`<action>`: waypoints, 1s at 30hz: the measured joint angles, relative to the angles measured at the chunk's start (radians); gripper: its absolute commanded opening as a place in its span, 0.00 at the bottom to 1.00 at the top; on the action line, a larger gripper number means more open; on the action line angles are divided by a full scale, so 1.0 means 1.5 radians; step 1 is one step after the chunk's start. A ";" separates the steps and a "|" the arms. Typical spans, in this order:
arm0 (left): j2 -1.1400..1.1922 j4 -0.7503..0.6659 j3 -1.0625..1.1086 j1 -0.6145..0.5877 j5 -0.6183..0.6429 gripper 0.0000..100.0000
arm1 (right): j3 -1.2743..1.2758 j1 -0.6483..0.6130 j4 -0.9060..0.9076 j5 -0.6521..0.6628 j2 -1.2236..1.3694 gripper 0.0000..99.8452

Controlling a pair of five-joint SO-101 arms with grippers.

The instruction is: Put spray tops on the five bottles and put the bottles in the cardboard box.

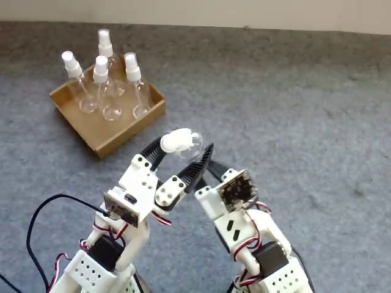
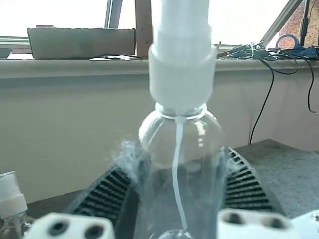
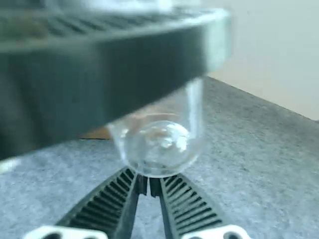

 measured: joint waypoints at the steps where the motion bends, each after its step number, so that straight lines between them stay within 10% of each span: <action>1: 0.000 0.000 0.000 -0.005 0.000 0.06 | 0.000 -0.009 0.000 0.000 0.000 0.01; 30: -0.010 0.056 -0.002 0.033 -0.001 0.06 | 0.000 0.063 -0.025 0.000 0.001 0.01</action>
